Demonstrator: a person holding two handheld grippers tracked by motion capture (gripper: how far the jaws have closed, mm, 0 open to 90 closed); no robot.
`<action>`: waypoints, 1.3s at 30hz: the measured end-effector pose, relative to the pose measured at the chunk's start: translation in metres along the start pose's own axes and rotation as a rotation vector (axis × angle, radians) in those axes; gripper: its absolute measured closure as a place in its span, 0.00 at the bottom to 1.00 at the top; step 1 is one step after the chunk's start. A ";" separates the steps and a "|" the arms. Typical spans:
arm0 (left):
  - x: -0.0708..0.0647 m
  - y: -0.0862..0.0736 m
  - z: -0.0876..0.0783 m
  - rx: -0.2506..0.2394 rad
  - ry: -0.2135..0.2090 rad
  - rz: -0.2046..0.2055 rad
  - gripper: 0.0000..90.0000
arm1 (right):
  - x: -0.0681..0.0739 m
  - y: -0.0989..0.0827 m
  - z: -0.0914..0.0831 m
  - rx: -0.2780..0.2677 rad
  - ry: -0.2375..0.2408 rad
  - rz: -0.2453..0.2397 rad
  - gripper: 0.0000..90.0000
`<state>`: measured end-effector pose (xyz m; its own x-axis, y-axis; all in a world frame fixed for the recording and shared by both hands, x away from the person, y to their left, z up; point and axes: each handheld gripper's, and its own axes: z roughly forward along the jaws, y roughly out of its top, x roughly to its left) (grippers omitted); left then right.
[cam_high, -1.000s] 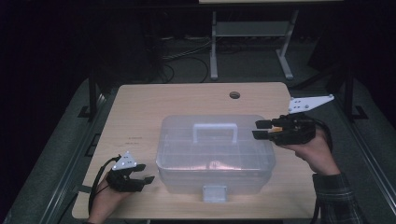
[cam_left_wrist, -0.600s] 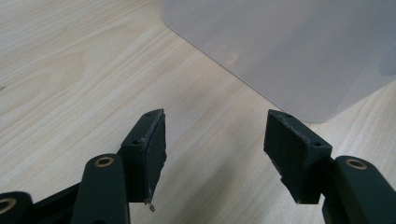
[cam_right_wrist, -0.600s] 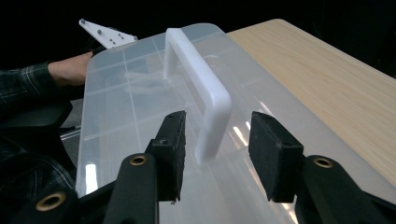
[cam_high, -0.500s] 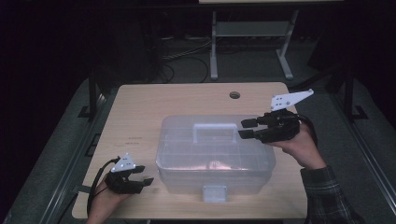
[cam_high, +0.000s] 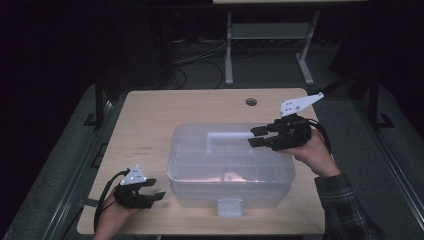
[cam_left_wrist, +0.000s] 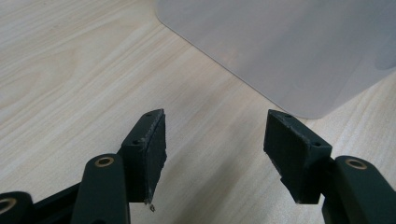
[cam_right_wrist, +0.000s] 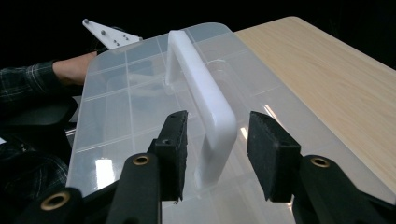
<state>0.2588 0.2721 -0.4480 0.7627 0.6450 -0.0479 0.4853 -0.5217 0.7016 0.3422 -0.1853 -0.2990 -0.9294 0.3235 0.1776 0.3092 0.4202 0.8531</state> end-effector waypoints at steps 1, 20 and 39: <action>0.000 0.000 0.000 0.000 0.000 0.000 0.43 | 0.000 0.000 0.000 0.000 0.000 0.000 0.64; -0.001 0.000 0.002 0.007 -0.005 0.008 0.43 | 0.001 0.001 0.010 0.022 0.002 -0.045 0.80; -0.002 0.000 0.001 0.005 -0.006 0.011 0.43 | 0.003 0.002 0.008 0.033 0.015 -0.098 0.83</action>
<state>0.2583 0.2703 -0.4486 0.7702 0.6362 -0.0446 0.4793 -0.5313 0.6985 0.3418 -0.1770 -0.3004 -0.9585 0.2664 0.1017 0.2228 0.4773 0.8501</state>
